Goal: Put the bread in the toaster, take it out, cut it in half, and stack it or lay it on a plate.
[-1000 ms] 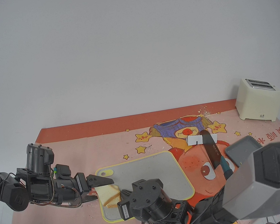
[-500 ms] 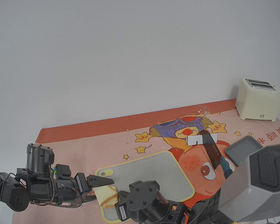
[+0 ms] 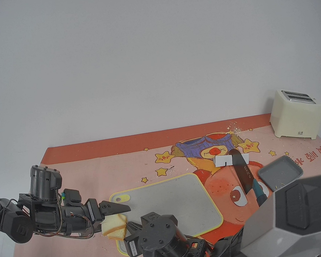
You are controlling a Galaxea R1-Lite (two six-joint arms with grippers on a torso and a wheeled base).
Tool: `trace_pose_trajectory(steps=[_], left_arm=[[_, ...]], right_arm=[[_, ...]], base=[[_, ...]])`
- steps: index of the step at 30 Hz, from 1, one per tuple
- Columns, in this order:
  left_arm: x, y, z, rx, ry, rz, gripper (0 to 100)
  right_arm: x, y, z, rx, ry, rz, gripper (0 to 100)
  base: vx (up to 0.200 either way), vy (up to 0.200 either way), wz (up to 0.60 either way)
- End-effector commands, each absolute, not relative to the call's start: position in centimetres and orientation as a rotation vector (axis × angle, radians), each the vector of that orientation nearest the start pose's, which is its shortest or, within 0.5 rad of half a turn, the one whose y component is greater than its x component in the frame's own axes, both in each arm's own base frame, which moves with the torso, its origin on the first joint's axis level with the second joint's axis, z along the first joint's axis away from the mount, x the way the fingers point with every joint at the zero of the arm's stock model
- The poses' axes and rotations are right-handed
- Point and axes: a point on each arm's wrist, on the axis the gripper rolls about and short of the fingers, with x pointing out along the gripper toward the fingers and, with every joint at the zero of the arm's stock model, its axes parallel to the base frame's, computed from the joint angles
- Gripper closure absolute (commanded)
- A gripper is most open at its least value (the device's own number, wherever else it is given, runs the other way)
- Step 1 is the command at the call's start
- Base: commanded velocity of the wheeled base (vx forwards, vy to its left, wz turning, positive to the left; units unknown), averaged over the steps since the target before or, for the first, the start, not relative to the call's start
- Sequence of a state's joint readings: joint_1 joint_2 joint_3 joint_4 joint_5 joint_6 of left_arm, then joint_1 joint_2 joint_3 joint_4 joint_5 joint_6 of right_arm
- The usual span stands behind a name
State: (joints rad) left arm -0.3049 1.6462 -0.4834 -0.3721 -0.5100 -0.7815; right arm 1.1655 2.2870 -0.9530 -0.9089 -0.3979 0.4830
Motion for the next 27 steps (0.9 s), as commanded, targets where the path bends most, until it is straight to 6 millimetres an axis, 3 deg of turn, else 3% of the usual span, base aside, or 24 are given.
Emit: trace_pose_trajectory(steps=[1,10,11,22,27], left_arm=[[21.7,-8.0,9.8,-0.781,1.073,-0.415,0],[21.7,-7.9,9.7,-0.78,1.076,-0.411,0],[21.7,-7.9,9.7,-0.78,1.074,-0.412,100],[21.4,-7.8,9.1,-0.776,1.097,-0.403,100],[21.1,-7.6,9.4,-0.783,1.085,-0.403,100]], right_arm=[[16.7,36.2,3.6,0.15,0.479,0.651,100],[16.8,34.5,4.1,0.14,0.492,0.628,100],[16.8,34.3,4.3,0.142,0.492,0.626,100],[17.9,30.4,6.3,0.172,0.485,0.57,100],[18.7,27.6,8.5,0.22,0.459,0.54,100]], base=[[0.0,0.0,0.0],[0.0,0.0,0.0],[0.0,0.0,0.0],[0.0,0.0,0.0],[0.0,0.0,0.0]])
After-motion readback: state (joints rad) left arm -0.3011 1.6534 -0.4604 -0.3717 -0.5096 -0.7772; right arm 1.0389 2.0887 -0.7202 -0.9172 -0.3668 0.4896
